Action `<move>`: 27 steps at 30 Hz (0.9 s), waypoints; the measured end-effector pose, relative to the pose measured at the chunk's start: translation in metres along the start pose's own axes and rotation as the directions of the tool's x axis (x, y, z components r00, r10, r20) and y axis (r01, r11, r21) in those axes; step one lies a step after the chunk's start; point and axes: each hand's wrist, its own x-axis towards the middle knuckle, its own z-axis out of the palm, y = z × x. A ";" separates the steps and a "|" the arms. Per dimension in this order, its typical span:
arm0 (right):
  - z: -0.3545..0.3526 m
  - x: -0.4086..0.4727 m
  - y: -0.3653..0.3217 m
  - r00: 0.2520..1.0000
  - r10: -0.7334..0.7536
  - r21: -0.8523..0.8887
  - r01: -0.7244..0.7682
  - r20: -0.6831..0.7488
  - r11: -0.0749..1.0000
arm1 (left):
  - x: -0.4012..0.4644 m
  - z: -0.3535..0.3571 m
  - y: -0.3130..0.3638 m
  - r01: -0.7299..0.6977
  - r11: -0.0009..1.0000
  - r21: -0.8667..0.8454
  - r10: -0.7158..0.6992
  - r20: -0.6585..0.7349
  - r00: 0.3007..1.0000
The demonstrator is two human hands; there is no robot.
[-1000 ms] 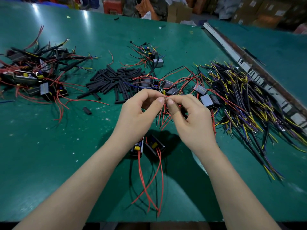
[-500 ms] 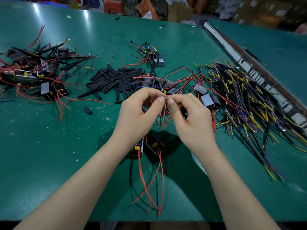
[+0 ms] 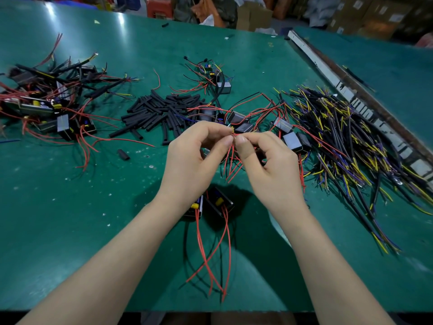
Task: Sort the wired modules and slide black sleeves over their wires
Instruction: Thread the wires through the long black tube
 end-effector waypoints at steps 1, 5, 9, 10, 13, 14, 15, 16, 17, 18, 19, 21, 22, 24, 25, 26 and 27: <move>0.000 0.000 0.000 1.000 0.004 0.004 -0.004 0.001 1.000 | 0.000 0.000 0.000 -0.020 1.000 0.019 0.020 -0.003 1.000; 0.000 0.000 -0.001 1.000 0.012 0.023 -0.012 0.000 1.000 | 0.000 -0.001 -0.001 -0.083 0.994 0.067 0.081 0.028 0.996; -0.001 0.000 -0.003 1.000 0.024 0.079 -0.024 -0.009 0.997 | 0.002 -0.003 0.004 0.038 0.994 -0.103 -0.029 0.089 0.996; -0.001 0.000 -0.003 1.000 0.025 0.095 -0.024 -0.012 0.995 | 0.003 -0.003 0.005 0.121 0.973 -0.197 -0.102 0.103 0.989; -0.002 -0.001 -0.004 0.999 0.031 0.113 -0.030 -0.011 0.993 | 0.009 -0.005 0.006 0.361 0.836 -0.413 -0.313 0.181 0.932; -0.002 -0.001 -0.004 0.999 0.034 0.113 -0.032 -0.010 0.993 | 0.010 -0.005 0.006 0.427 0.792 -0.436 -0.367 0.219 0.904; -0.002 -0.001 -0.004 0.999 0.032 0.111 -0.031 -0.010 0.993 | 0.011 -0.005 0.005 0.472 0.768 -0.433 -0.405 0.243 0.881; -0.002 -0.001 -0.004 1.000 0.025 0.108 -0.024 -0.009 0.994 | 0.011 -0.004 0.004 0.497 0.760 -0.420 -0.426 0.255 0.868; -0.002 0.000 -0.005 1.000 0.015 0.105 -0.014 -0.007 0.994 | 0.010 -0.003 0.004 0.506 0.757 -0.414 -0.433 0.262 0.862; -0.003 0.000 -0.005 1.000 0.001 0.101 0.000 -0.005 0.995 | 0.009 -0.002 0.004 0.507 0.753 -0.420 -0.429 0.270 0.862; -0.003 -0.001 -0.005 1.000 -0.016 0.094 0.016 -0.004 0.995 | 0.008 -0.002 0.004 0.506 0.747 -0.432 -0.420 0.283 0.862; -0.003 -0.002 -0.005 0.999 -0.045 0.074 0.044 0.000 0.996 | 0.008 -0.002 0.005 0.508 0.735 -0.450 -0.403 0.313 0.860; -0.003 -0.002 -0.005 0.999 -0.052 0.069 0.051 0.003 0.996 | 0.008 -0.003 0.005 0.514 0.731 -0.449 -0.402 0.325 0.856; -0.004 -0.002 -0.004 0.998 -0.061 0.068 0.060 0.005 0.996 | 0.010 -0.004 0.004 0.526 0.735 -0.428 -0.406 0.343 0.847; -0.004 -0.001 -0.004 0.998 -0.066 0.069 0.065 0.005 0.996 | 0.010 -0.005 0.004 0.517 0.756 -0.401 -0.395 0.349 0.850; -0.005 -0.001 -0.003 0.998 -0.068 0.068 0.068 0.004 0.995 | 0.010 -0.006 0.004 0.486 0.799 -0.354 -0.369 0.350 0.861; -0.005 -0.001 -0.002 0.998 -0.067 0.066 0.066 0.004 0.996 | 0.009 -0.006 0.004 0.428 0.858 -0.283 -0.327 0.341 0.881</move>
